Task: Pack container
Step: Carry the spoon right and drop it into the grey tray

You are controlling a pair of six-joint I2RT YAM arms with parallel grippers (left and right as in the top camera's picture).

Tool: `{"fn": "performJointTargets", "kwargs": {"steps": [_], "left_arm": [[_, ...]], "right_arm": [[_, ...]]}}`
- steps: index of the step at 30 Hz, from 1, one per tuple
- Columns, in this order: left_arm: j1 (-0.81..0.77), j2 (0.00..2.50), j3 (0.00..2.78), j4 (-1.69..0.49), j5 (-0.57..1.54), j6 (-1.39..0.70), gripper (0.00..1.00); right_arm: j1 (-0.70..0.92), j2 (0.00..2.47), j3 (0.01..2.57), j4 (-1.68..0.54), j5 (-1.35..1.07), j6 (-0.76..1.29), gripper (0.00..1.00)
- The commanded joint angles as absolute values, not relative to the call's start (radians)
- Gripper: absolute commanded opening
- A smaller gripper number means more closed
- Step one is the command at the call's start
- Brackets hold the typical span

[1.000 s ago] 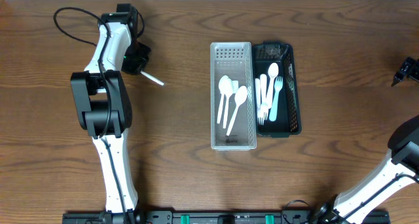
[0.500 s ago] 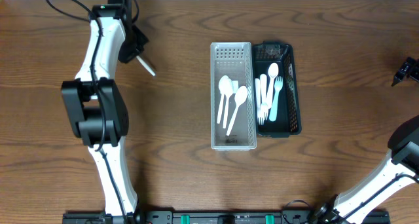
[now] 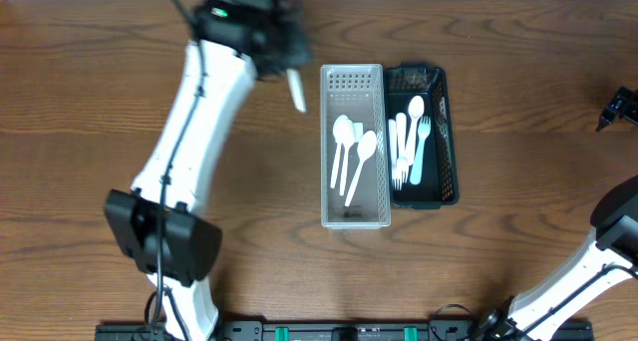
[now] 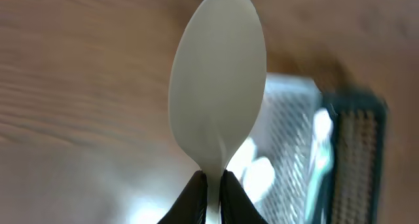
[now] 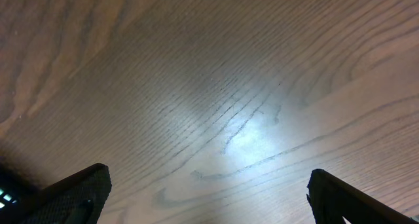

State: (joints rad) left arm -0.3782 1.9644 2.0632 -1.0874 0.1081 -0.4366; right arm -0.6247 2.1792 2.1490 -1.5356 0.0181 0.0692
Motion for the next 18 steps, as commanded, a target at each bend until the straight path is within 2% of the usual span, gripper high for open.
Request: {"fn": "performJointTargets", "kwargs": {"steps": [1,6,8,9,14,17,18], "left_arm": [[-0.442,1.984,2.059,-1.134,0.12,-0.413,0.09],[-0.509,2.017,2.041,-1.213,0.121,-0.446,0.1],[-0.525,2.02,2.021,-1.223,0.12,-0.445,0.17],[-0.531,2.02,2.01,-1.223,0.121,-0.445,0.24],[-0.556,2.02,1.988,-1.223,0.127,-0.445,0.38],[-0.562,2.02,1.988,-1.222,0.128,-0.445,0.65],[-0.562,2.02,1.988,-1.222,0.128,-0.445,0.77]], "right_arm": [[-0.628,2.179,2.146,-1.536,0.019,0.081,0.99],[-0.628,2.179,2.146,-1.536,0.019,0.081,0.99],[-0.628,2.179,2.146,-1.536,0.019,0.081,0.99],[-0.628,2.179,2.146,-1.536,0.019,0.081,0.99],[-0.628,2.179,2.146,-1.536,0.019,0.081,0.99],[-0.628,2.179,2.146,-1.536,0.019,0.081,0.99],[-0.628,2.179,2.146,-1.536,0.019,0.082,0.99]]}}
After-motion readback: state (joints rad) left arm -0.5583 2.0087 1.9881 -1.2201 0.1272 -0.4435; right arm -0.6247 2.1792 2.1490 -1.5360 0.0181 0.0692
